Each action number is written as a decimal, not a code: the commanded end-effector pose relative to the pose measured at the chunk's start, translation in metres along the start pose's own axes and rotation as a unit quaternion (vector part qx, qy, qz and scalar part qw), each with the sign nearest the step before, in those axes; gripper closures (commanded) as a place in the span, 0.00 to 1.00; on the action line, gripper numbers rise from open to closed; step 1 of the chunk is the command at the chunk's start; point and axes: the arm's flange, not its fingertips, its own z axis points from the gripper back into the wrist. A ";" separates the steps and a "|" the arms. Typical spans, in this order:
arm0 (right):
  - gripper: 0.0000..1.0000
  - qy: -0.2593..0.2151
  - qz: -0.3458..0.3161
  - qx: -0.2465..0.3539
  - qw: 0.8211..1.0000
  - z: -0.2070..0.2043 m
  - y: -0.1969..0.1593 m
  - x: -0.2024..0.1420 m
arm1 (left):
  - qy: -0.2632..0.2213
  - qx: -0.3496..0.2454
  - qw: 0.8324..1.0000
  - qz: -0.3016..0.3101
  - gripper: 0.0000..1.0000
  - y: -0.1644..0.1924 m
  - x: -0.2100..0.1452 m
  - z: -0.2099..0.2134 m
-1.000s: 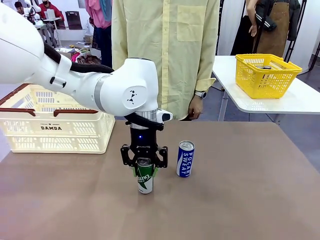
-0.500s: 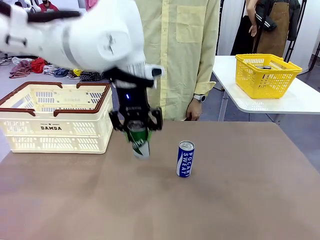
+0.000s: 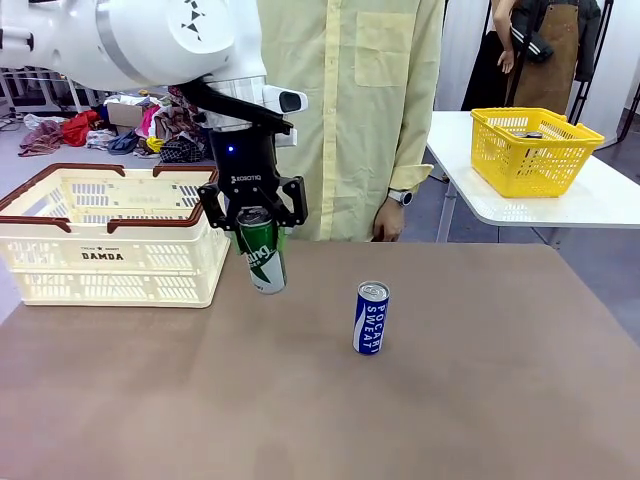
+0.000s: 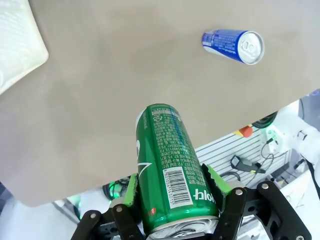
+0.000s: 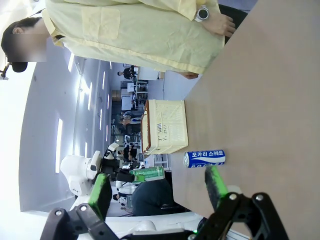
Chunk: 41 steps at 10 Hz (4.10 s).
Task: Place the drinks into the Shopping basket.
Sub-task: Pick up one drink and place it into the Shopping basket.
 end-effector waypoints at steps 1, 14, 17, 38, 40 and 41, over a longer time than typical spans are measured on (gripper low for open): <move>0.00 -0.005 0.009 0.010 1.000 -0.001 0.003 0.003 | -0.009 0.008 1.000 -0.001 1.00 -0.005 -0.010 0.006; 0.00 -0.005 0.009 0.010 1.000 -0.001 0.003 0.003 | -0.066 -0.001 0.996 0.059 1.00 0.255 0.037 0.193; 0.00 -0.005 0.009 0.010 1.000 -0.001 0.003 0.003 | -0.066 -0.001 0.996 0.059 1.00 0.255 0.037 0.193; 0.00 -0.005 0.009 0.010 1.000 -0.001 0.003 0.003 | 0.033 0.052 0.996 0.065 1.00 0.343 0.215 -0.047; 0.00 -0.005 0.009 0.010 1.000 -0.001 0.003 0.003 | 0.016 0.050 0.997 0.057 1.00 0.341 0.212 -0.043; 0.00 -0.005 0.009 0.010 1.000 -0.001 0.003 0.003 | 0.008 0.049 0.997 0.055 1.00 0.341 0.211 -0.041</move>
